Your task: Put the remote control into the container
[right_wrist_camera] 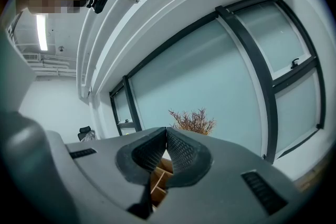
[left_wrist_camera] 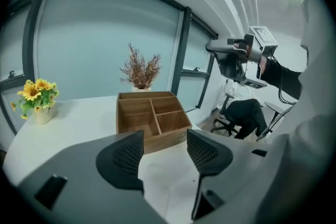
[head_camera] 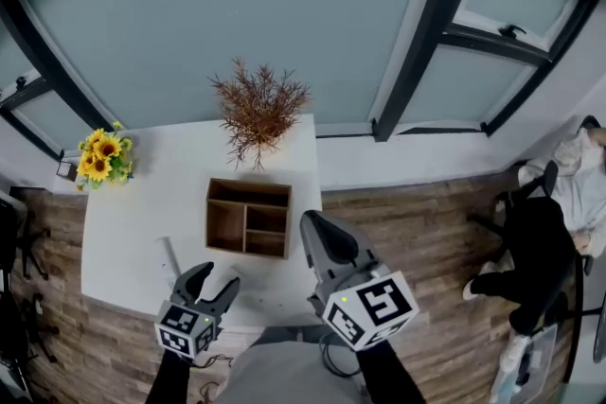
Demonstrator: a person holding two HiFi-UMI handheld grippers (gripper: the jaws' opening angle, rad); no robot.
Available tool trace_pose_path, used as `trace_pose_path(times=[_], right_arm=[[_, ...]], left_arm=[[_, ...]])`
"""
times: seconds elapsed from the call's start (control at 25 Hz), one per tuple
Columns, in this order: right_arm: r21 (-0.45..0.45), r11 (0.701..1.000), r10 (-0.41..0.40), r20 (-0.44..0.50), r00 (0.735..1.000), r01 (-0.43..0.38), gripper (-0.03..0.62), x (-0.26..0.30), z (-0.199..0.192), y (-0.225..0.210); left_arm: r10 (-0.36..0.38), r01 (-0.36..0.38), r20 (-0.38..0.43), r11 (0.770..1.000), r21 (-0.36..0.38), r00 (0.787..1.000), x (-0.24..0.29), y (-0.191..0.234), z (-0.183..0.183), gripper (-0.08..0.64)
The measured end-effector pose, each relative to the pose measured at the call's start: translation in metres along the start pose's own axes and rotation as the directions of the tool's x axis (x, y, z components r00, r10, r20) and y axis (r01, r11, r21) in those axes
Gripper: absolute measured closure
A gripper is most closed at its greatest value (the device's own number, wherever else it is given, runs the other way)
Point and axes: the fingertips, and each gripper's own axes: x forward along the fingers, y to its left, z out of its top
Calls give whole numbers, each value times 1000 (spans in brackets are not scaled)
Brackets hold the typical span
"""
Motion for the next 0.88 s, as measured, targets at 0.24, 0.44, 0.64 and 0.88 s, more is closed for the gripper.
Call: trace_pose_path(times=[0.24,0.44,0.64,0.88], right_arm=[[-5,1000,-26,9,1000,27,588,6,3,-1],[-6,999,-44,9,999,44,588,10,2,-2],[-3,998,-62,10,998,62,588,11,2,-3],[-4,996,-86,9,996,86,588,9,0,-5]], left_arm=[[-53,60,-103,996,66,993,21,5,-24,306],[-99,134,-267,984,116,959,36,5,-56,280],[-105,165,-382,978,127,918,53,9,-84,275],[-110,187,-469,975,120,876,64,12,-99,275]])
